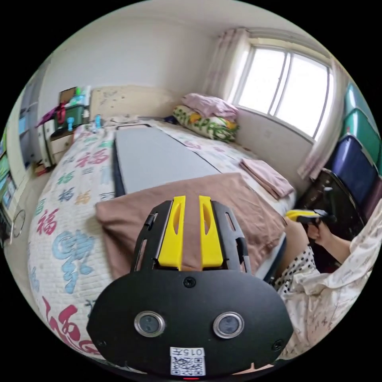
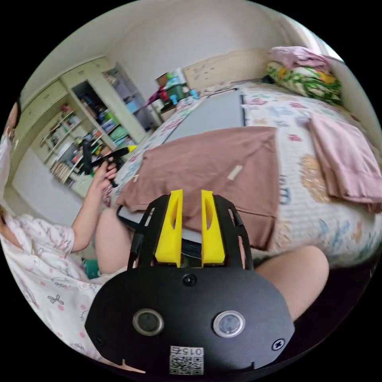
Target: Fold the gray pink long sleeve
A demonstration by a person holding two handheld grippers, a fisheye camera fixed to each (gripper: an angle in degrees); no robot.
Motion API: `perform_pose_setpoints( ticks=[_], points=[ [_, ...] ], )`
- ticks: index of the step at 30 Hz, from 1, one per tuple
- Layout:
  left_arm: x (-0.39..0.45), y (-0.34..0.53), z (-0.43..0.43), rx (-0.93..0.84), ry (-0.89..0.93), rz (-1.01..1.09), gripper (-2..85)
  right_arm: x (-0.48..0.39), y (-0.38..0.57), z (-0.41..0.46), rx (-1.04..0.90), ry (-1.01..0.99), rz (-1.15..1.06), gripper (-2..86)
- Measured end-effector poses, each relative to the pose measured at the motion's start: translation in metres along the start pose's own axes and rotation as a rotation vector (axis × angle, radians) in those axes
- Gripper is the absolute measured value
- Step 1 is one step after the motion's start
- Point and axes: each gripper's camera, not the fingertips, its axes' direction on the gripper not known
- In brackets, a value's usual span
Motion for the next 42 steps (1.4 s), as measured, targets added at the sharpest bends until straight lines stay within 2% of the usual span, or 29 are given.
perform_pose_setpoints(
  ticks=[2,8,14,21,23,26,30,34,38,42],
  points=[
    [0.034,-0.037,0.031,-0.077,0.055,0.058,6.9,0.03,0.004,-0.013,0.016,0.073,0.1,10.1],
    [0.1,-0.147,0.113,-0.192,0.148,0.151,8.1,0.086,0.009,-0.014,-0.004,0.091,0.276,12.4],
    [0.153,-0.237,0.21,-0.301,0.178,0.207,9.2,0.119,0.002,0.002,-0.045,-0.003,0.344,13.0],
    [0.207,-0.289,0.3,-0.4,0.014,0.347,9.9,0.133,0.0,0.021,-0.095,-0.138,0.337,10.7],
    [0.214,-0.297,0.336,-0.534,-0.013,0.362,10.6,0.139,0.001,0.021,-0.083,-0.169,0.34,9.3],
    [0.212,-0.299,0.361,-0.64,-0.067,0.367,9.7,0.144,0.002,0.021,-0.082,-0.204,0.332,6.2],
    [0.2,-0.303,0.351,-0.601,-0.035,0.312,4.3,0.147,0.01,0.011,-0.04,-0.202,0.32,2.1],
    [0.203,-0.312,0.317,-0.456,-0.028,0.307,1.7,0.146,0.017,-0.028,0.087,-0.158,0.296,1.0],
    [0.197,-0.338,0.26,-0.22,0.149,0.178,1.2,0.144,0.02,-0.085,0.239,0.017,0.258,0.7],
    [0.185,-0.349,0.208,-0.053,0.319,0.108,1.1,0.123,0.022,-0.13,0.34,0.074,0.157,0.7]
  ],
)
